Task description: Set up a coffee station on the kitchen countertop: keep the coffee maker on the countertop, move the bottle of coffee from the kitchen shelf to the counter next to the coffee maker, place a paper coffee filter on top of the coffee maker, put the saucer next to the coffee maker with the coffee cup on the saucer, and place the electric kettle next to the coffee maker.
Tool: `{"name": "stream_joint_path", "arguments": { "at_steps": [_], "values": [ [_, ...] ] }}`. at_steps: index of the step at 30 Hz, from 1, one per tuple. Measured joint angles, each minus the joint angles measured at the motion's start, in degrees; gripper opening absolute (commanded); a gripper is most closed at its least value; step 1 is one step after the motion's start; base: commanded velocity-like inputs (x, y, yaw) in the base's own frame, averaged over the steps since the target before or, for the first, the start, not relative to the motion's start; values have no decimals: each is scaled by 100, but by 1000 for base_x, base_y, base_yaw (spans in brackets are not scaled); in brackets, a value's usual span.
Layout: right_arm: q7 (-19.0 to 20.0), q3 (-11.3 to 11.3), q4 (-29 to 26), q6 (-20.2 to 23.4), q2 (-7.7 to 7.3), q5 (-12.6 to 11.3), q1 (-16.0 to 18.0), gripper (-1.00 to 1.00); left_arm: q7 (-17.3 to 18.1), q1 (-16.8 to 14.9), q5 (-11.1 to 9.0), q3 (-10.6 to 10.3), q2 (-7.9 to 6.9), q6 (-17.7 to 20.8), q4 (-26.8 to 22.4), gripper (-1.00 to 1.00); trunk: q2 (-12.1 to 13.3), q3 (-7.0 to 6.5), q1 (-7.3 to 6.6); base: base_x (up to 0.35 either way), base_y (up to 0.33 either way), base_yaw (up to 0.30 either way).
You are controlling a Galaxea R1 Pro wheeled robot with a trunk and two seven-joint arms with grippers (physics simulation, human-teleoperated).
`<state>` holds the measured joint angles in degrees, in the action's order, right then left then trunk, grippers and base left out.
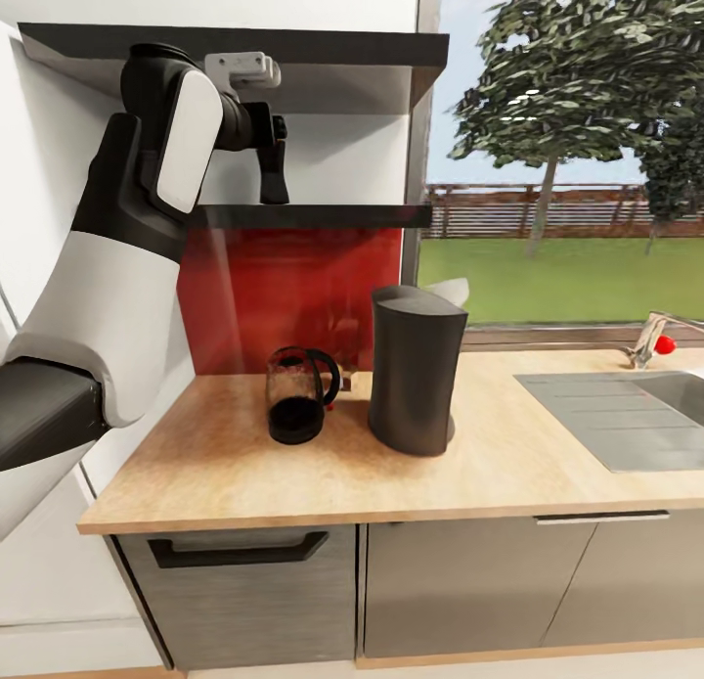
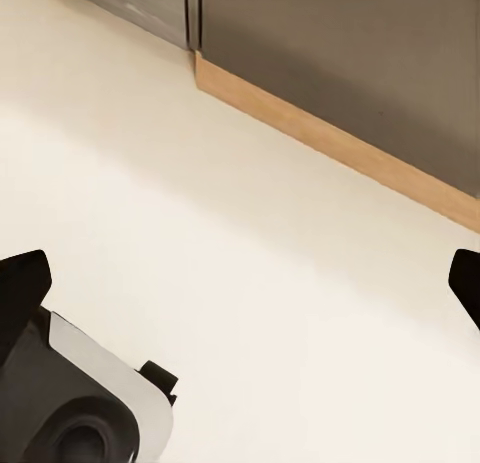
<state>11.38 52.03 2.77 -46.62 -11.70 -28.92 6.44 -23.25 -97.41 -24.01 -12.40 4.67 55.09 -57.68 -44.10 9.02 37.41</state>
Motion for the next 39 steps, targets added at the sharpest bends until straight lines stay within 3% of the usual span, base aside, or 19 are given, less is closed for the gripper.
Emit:
{"name": "stream_joint_path", "arguments": {
  "at_steps": [15,20,34,39],
  "values": [
    [0,-6,-1,0,-1,0,0,100,0,0,0,0,2,0,-4,100,0,0,0,7,0,0],
    [0,-8,-1,0,-1,0,-1,100,0,0,1,1,0,0,2,100,199,-90,-109,0,0,0],
    [0,-9,-2,0,-1,-1,0,100,0,7,-3,2,3,-8,64,100,201,-90,-112,61,0,0],
    [0,-9,-2,0,-1,-3,0,100,-1,14,-7,1,7,-199,75,100,201,-90,-110,77,0,0]
  ]
}}
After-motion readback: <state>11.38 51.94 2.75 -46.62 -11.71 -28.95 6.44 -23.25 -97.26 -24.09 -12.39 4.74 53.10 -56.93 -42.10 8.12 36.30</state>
